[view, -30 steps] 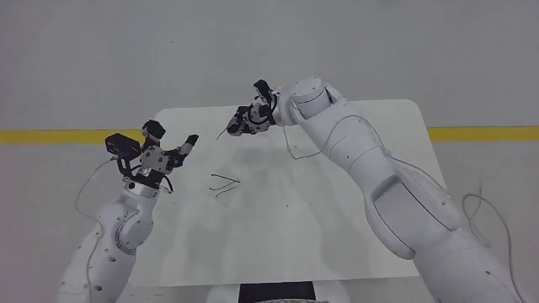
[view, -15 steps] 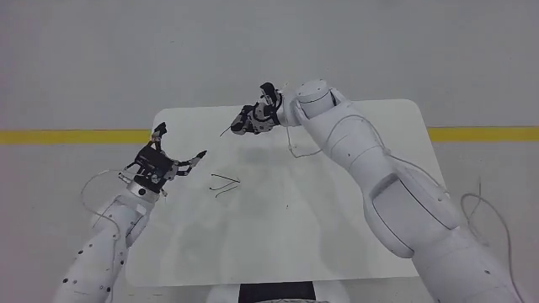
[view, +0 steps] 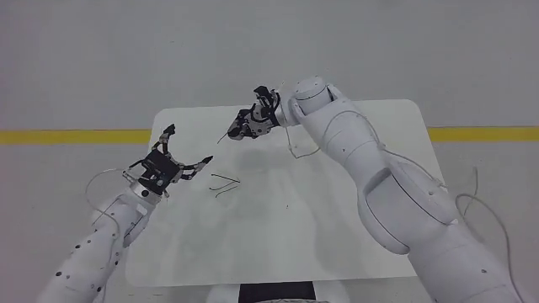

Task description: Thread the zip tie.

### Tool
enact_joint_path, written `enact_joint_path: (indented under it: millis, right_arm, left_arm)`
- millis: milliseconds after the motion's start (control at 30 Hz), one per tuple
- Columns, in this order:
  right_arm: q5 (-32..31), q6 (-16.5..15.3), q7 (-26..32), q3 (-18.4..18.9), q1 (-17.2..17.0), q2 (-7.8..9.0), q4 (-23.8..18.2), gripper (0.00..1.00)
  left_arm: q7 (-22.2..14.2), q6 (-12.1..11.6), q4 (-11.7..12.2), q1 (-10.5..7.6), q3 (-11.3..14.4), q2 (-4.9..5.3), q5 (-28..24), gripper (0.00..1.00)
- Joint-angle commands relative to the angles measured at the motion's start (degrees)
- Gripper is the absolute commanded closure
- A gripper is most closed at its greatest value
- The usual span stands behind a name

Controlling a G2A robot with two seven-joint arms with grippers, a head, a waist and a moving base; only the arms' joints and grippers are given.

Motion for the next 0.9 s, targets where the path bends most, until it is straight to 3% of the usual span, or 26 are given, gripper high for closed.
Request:
enact_joint_path:
  millis: [0,33,133,300,400,533,667,700,867]
  right_arm:
    - [-0.21,-0.02,-1.39,0.21,-0.76,0.15,-0.94,1.00]
    - [-0.41,0.10,-1.19,0.30,-0.83,0.29,-1.32,1.00]
    - [-1.41,0.10,0.22,0.17,-0.28,0.62,-1.32,1.00]
    - [-2.91,0.10,2.86,-1.12,1.79,0.17,0.83,1.00]
    - [-3.17,0.10,4.00,-2.02,2.95,-0.71,2.74,1.00]
    - [-2.47,0.10,3.96,-2.72,3.77,-2.25,4.67,1.00]
    - [-1.27,0.10,2.61,-3.06,3.77,-3.97,6.47,1.00]
    - [-0.42,0.10,1.57,-2.79,3.73,-4.35,6.79,1.00]
    - [-0.42,0.10,1.57,-2.79,3.73,-4.35,6.79,1.00]
  left_arm:
    - [-1.90,0.34,-0.21,-0.80,0.73,0.55,0.00,0.00]
    - [-2.69,0.73,-0.32,-1.37,1.45,1.20,0.00,0.00]
    - [-4.97,3.36,-0.21,-3.44,4.92,4.42,0.00,0.00]
    - [-6.60,6.76,0.12,-8.02,13.06,10.88,0.00,0.00]
    - [-6.98,9.14,0.00,-10.88,18.11,14.13,0.00,0.00]
    - [-7.63,10.74,-0.88,-14.49,24.32,17.14,0.00,0.00]
    - [-8.65,12.98,-1.39,-17.58,29.25,18.66,0.00,0.00]
    - [-8.81,14.34,-1.44,-18.06,29.76,18.78,0.00,0.00]
    - [-8.81,14.34,-1.44,-18.06,29.76,18.78,0.00,0.00]
